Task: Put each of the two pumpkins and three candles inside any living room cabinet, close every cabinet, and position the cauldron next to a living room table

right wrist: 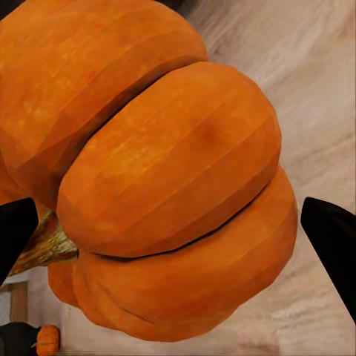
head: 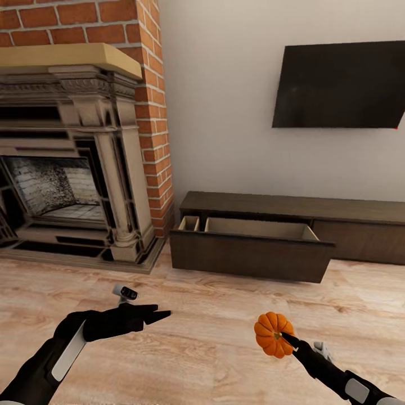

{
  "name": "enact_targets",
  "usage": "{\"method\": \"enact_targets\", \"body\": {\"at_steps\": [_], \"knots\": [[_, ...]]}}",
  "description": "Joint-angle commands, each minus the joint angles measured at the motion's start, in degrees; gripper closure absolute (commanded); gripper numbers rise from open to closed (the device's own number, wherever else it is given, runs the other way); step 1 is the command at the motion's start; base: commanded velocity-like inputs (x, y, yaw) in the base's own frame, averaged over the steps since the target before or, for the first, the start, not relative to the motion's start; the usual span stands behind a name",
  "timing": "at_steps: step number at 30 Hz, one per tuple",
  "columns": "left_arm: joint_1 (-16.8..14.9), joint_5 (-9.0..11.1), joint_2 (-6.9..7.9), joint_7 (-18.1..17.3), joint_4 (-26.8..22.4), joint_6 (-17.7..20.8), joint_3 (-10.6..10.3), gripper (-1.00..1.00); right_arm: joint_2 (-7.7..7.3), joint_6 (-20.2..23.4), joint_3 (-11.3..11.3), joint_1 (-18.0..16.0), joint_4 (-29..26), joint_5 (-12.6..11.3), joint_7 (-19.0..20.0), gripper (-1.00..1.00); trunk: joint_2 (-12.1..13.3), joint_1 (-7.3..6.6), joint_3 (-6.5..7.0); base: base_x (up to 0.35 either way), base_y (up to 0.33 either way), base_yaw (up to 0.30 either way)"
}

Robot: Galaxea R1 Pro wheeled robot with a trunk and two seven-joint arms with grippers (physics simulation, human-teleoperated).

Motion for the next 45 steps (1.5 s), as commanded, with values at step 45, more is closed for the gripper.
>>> {"method": "enact_targets", "body": {"at_steps": [45], "knots": [[-0.04, 3.56, -0.04, 0.14, 0.05, 0.51, 0.02, -1.00, 0.08, 0.39, -0.24, -0.07, 0.07, -0.72, 0.07, 1.00, -0.03, -0.01, 0.91, -0.030, 0.002, 0.265]]}}
